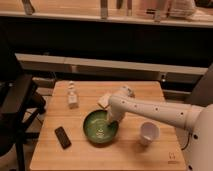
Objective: Drag the ceramic bowl in a circle
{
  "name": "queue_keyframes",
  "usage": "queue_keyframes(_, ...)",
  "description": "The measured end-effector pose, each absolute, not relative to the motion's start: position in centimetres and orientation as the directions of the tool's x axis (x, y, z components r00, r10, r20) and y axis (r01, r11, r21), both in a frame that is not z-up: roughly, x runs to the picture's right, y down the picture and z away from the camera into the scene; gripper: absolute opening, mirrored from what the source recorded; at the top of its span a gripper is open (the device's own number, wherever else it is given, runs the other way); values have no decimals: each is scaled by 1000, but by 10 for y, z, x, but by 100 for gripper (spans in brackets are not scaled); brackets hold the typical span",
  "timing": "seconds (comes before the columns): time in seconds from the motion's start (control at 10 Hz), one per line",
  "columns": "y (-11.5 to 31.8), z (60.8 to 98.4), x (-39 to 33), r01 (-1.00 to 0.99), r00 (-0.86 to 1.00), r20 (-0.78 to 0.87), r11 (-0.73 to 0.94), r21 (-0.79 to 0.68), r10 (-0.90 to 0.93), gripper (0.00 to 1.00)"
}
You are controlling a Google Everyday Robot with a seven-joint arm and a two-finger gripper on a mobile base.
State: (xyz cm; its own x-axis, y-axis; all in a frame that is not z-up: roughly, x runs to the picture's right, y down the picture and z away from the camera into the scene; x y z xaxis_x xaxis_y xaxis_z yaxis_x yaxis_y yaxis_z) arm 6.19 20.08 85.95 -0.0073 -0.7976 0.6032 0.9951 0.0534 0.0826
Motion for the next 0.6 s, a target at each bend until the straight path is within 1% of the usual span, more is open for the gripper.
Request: queue_keyframes(0.6,197,859,63,995,-8,603,51,80,-797,0)
